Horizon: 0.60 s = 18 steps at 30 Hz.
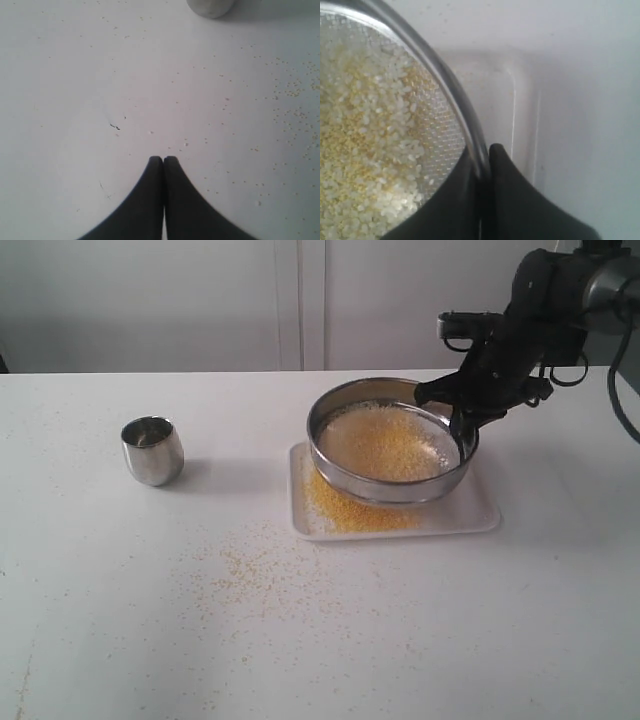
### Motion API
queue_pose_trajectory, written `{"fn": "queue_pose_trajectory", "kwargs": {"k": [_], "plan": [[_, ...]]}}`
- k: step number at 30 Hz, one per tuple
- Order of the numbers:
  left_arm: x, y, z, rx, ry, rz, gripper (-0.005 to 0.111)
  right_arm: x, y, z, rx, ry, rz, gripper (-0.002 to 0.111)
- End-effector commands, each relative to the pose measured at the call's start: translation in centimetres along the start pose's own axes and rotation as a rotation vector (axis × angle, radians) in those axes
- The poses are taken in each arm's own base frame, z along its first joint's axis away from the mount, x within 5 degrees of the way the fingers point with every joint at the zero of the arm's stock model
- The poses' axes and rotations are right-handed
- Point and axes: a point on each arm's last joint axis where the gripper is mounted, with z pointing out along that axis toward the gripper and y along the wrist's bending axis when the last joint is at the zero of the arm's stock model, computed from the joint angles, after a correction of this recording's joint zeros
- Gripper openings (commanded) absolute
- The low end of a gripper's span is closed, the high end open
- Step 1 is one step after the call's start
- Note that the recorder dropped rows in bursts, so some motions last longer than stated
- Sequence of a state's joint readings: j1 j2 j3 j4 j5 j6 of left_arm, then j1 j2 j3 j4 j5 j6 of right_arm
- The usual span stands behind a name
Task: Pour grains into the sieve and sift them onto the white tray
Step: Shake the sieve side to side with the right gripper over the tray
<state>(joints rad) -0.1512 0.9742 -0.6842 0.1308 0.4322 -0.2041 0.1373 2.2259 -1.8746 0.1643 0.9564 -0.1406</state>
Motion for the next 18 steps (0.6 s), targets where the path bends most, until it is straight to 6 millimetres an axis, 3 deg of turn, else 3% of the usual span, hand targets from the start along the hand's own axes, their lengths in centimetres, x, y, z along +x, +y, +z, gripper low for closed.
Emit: {"fn": "queue_pose_trajectory", "kwargs": {"k": [1,3,5,6,7,8,9,10,13,14,15,16,17,18], "plan": [[0.2,0.0,0.0,0.001,0.005,-0.008,0.0,-0.3,-1.1,-1.0,0.062,-0.027,0.136,0.0],[0.2,0.0,0.0,0.001,0.005,-0.008,0.0,-0.3,-1.3,-1.0,0.071,-0.04,0.281,0.0],[0.2,0.0,0.0,0.001,0.005,-0.008,0.0,-0.4,0.3,-0.9,-0.033,-0.027,0.12,0.0],[0.2,0.0,0.0,0.001,0.005,-0.008,0.0,-0.3,0.7,-0.9,-0.059,-0.016,-0.047,0.0],[0.2,0.0,0.0,0.001,0.005,-0.008,0.0,-0.2,0.6,-1.1,-0.018,-0.004,-0.128,0.0],[0.2,0.0,0.0,0.001,0.005,-0.008,0.0,-0.3,-0.3,-1.1,0.034,-0.014,-0.054,0.0],[0.2,0.0,0.0,0.001,0.005,-0.008,0.0,-0.2,-2.2,-1.3,0.12,-0.029,0.219,0.0],[0.2,0.0,0.0,0.001,0.005,-0.008,0.0,0.0,-2.2,-1.1,0.107,-0.032,0.277,0.0],[0.2,0.0,0.0,0.001,0.005,-0.008,0.0,0.3,0.6,-0.7,-0.101,0.01,-0.169,0.0],[0.2,0.0,0.0,0.001,0.005,-0.008,0.0,0.3,-0.1,-0.7,-0.056,0.008,-0.127,0.0],[0.2,0.0,0.0,0.001,0.005,-0.008,0.0,-0.1,-1.6,-0.8,0.007,-0.041,0.17,0.0],[0.2,0.0,0.0,0.001,0.005,-0.008,0.0,-0.1,-1.5,-0.4,-0.045,-0.069,0.328,0.0],[0.2,0.0,0.0,0.001,0.005,-0.008,0.0,-0.3,-0.3,-0.3,-0.104,-0.083,0.215,0.0],[0.2,0.0,0.0,0.001,0.005,-0.008,0.0,-0.2,1.3,-0.4,-0.169,-0.089,-0.086,0.0]]}}
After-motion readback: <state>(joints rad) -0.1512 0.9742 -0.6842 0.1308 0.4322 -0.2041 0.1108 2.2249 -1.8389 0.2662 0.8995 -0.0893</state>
